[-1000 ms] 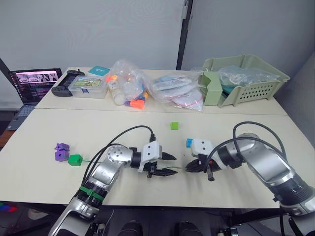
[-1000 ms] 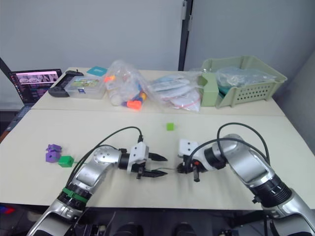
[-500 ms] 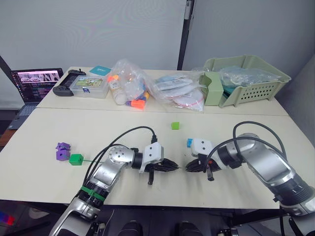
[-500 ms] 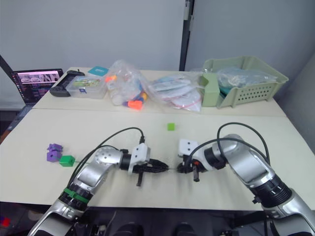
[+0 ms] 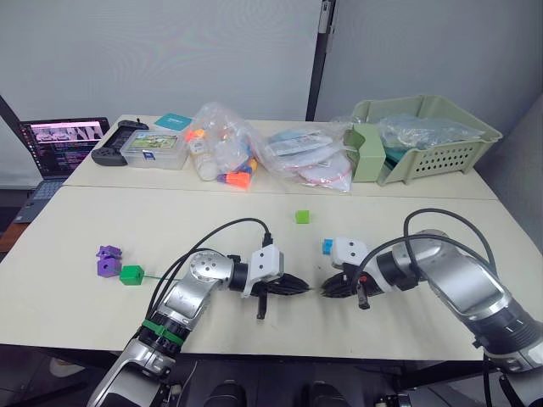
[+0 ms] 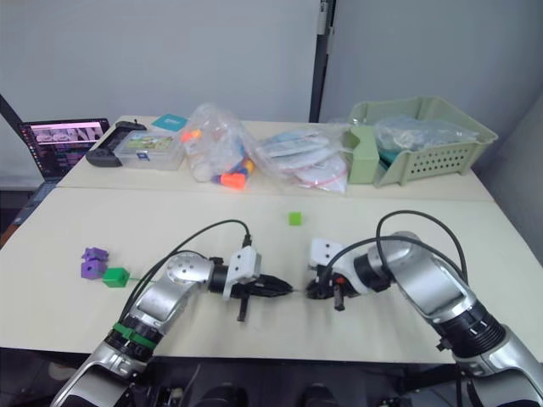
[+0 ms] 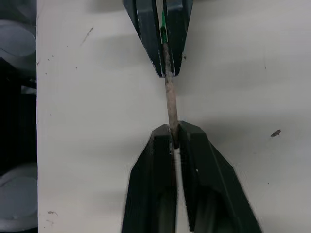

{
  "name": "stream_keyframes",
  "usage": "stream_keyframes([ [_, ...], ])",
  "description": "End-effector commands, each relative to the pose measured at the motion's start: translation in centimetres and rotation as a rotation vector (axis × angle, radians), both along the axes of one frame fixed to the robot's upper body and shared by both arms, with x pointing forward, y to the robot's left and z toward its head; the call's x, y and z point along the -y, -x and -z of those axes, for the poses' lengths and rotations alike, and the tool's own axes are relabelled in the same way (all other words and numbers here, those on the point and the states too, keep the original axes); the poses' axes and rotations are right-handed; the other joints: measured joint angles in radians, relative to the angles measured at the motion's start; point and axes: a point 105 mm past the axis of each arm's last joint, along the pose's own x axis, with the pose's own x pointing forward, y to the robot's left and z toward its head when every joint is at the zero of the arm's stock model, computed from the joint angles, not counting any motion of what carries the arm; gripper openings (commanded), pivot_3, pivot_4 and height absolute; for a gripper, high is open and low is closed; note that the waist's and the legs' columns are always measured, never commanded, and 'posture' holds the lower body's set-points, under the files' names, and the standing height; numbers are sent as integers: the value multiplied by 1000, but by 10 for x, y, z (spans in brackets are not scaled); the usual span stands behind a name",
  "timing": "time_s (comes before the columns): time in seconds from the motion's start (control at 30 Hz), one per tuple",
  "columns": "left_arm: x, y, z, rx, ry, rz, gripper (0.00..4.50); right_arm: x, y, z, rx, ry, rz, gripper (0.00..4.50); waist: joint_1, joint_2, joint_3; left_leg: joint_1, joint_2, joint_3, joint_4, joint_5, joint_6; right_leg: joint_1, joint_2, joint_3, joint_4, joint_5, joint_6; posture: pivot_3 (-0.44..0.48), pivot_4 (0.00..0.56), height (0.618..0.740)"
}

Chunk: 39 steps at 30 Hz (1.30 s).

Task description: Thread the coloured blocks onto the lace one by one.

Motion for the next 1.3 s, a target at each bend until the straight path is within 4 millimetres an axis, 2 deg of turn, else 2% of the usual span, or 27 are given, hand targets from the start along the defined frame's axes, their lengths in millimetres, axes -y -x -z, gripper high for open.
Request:
stream_keyframes([
  [0.03, 2, -1, -9, 28, 17, 13, 0, 0, 1, -20, 37, -59, 11, 1617, 0, 0, 0, 0, 0, 0, 0, 0, 0, 0, 0, 0, 0, 0, 0, 0, 150, 740],
  [0.17, -2, -3, -8, 28, 13, 3, 0, 2, 2, -33, 22, -150, 68, 3000, 4, 0, 0, 0, 0, 0, 0, 0, 0, 0, 0, 0, 0, 0, 0, 0, 150, 740],
  [0.3, -6, -6, -9, 29, 9, -6, 0, 13, -4, -41, 74, -166, 139, 4383, 7, 0, 0, 0, 0, 0, 0, 0, 0, 0, 0, 0, 0, 0, 0, 0, 150, 740],
  [0.47, -9, -12, -10, 33, 8, -30, 0, 31, -27, -43, 252, -61, 200, 4451, 7, 0, 0, 0, 0, 0, 0, 0, 0, 0, 0, 0, 0, 0, 0, 0, 150, 740],
  [0.7, -10, -15, -12, 37, 24, -61, 0, 25, -52, -44, 338, -40, 181, 4451, 0, 0, 0, 0, 0, 1, 0, 0, 0, 0, 0, 0, 0, 0, 0, 0, 150, 740],
  [0.77, -13, -14, -11, 37, 24, -74, 0, 23, -62, -49, 355, -112, 237, 4451, -1, 0, 0, 0, 0, 1, -1, 0, 0, 0, 0, 0, 0, 0, 0, 0, 150, 740],
  [0.9, -18, -12, -10, 33, 28, -99, 0, 30, -82, -54, 376, -370, 441, 4451, 0, 0, 0, 0, 0, 0, -1, 0, 0, 0, 0, 0, 0, 0, 0, 0, 150, 740],
  [1.03, -20, -9, -10, 30, 37, -105, 0, 47, -81, -45, 444, -544, 619, 4451, 17, 0, 0, 0, -1, -1, -1, 0, 0, 0, -1, 0, 0, 1, 1, 0, 150, 740],
  [1.17, -21, -8, -9, 23, 34, -101, 0, 39, -63, -21, 452, -681, 781, 4451, 15, 1, 0, -1, -1, 0, -1, 0, 0, 0, -1, 1, 0, 2, 2, 0, 150, 740],
  [1.3, -18, -8, -9, 19, 32, -90, 0, 35, -56, -3, 463, -692, 909, 4451, 4, 1, 0, 0, 0, 0, -1, 0, 0, 0, 0, 1, 0, 2, 2, 0, 150, 740],
])
